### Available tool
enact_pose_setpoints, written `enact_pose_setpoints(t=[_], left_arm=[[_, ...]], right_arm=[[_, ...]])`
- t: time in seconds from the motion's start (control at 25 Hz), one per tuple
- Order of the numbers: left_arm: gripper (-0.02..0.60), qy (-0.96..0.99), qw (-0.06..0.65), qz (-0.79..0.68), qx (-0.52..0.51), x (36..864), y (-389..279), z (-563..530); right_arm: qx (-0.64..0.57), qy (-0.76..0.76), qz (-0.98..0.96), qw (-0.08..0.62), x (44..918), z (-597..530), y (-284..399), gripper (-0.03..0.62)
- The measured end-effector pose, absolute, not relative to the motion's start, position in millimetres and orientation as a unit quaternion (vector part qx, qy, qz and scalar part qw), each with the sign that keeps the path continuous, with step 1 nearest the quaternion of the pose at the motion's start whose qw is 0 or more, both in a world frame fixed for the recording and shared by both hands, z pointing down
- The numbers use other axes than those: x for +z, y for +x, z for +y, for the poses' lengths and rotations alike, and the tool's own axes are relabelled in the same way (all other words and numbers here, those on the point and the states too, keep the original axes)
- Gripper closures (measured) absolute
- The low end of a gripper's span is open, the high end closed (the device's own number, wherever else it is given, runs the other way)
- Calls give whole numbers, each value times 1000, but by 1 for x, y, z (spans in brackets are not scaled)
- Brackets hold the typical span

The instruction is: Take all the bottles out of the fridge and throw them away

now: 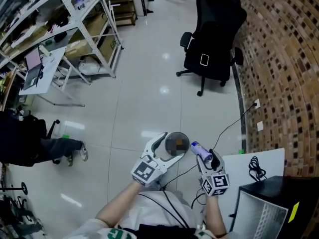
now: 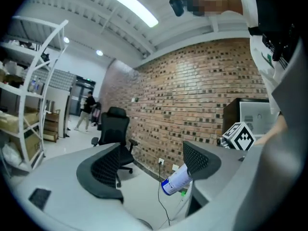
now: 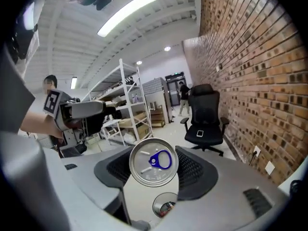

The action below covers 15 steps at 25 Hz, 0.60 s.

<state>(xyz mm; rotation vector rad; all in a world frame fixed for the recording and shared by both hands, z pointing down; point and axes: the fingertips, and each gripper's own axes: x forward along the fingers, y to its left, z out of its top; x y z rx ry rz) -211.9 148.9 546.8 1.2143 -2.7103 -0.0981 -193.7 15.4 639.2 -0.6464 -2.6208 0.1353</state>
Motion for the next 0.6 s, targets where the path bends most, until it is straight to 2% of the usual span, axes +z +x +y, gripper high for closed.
enact_pose_setpoints(t=[0.28, 0.6], left_arm=[[183, 353, 166, -919, -50, 687, -242, 181], [183, 317, 239, -916, -58, 856, -285, 197]], right_arm=[[33, -260, -882, 391, 896, 55, -225, 328], [-21, -256, -804, 536, 1188, 84, -243, 327]])
